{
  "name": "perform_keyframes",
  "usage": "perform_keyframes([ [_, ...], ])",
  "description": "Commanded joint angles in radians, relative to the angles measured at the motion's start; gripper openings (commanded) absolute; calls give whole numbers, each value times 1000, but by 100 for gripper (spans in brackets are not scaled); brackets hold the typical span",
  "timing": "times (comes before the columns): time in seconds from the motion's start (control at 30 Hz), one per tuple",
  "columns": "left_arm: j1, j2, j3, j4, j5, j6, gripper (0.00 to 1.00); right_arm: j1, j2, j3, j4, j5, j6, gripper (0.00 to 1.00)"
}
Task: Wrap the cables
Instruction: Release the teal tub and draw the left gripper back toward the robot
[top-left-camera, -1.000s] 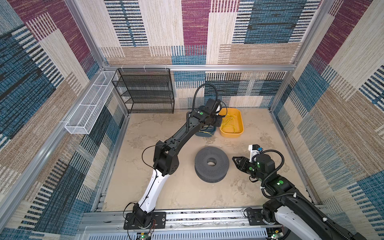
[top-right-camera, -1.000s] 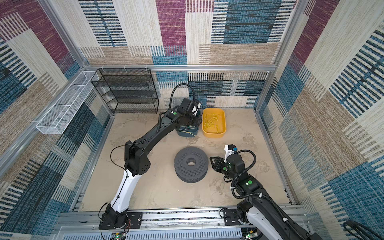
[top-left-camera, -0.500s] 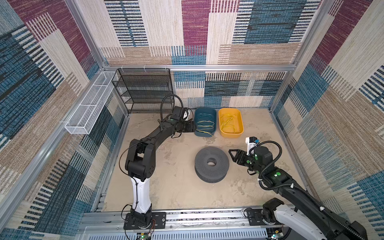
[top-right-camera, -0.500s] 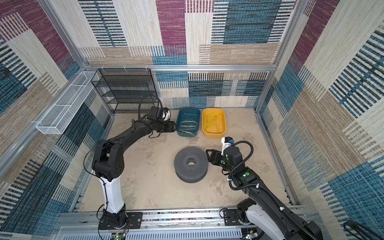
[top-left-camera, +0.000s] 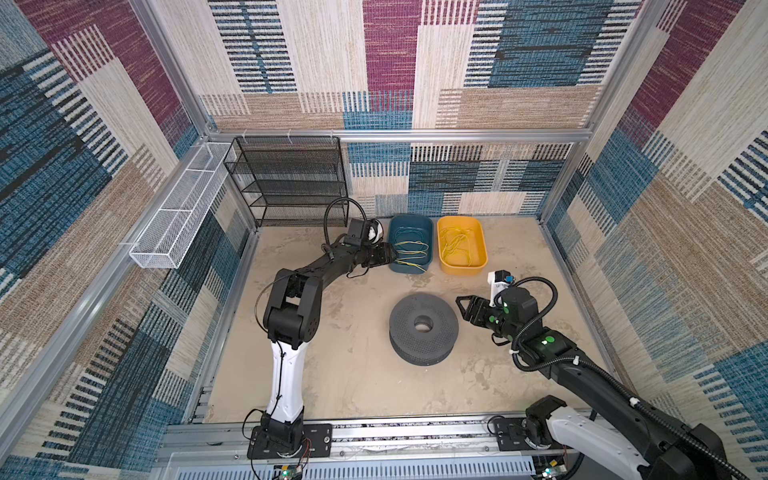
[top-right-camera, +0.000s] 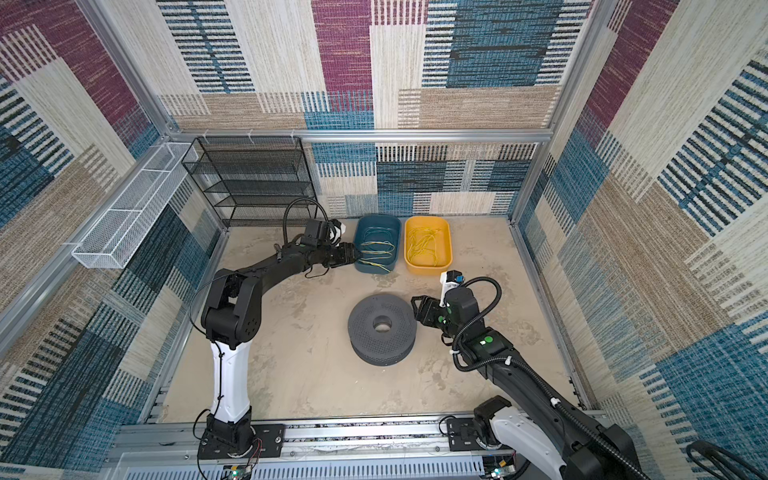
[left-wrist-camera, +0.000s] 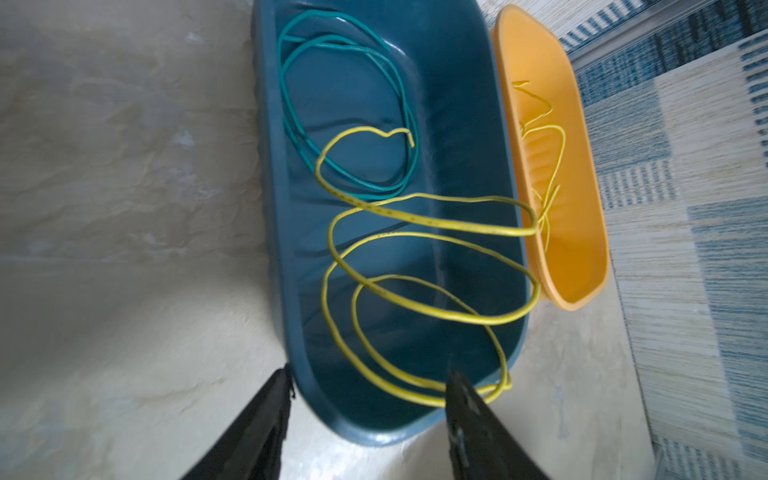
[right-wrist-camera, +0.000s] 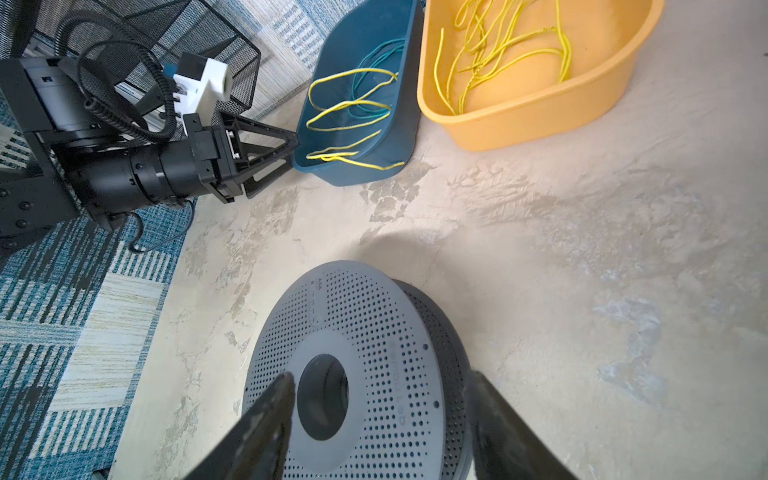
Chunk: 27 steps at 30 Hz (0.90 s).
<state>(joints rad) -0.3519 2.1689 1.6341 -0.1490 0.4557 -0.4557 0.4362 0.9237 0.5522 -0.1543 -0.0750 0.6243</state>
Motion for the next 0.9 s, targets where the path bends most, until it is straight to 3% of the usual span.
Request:
perform_keyframes([
  [0.0, -6, 12, 12, 94, 73, -61, 60, -1, 4, 18, 31, 31, -15, 67],
  [0.5, -25, -22, -47, 114, 64, -58, 59, -7, 14, 45, 19, 48, -29, 68],
  [0.77, -1, -204, -122, 10, -94, 44, 65, -8, 98, 121, 51, 40, -15, 67],
  [0.87, -1, -364, -255, 58, -159, 40, 66, -8, 178, 189, 64, 41, 0, 66],
])
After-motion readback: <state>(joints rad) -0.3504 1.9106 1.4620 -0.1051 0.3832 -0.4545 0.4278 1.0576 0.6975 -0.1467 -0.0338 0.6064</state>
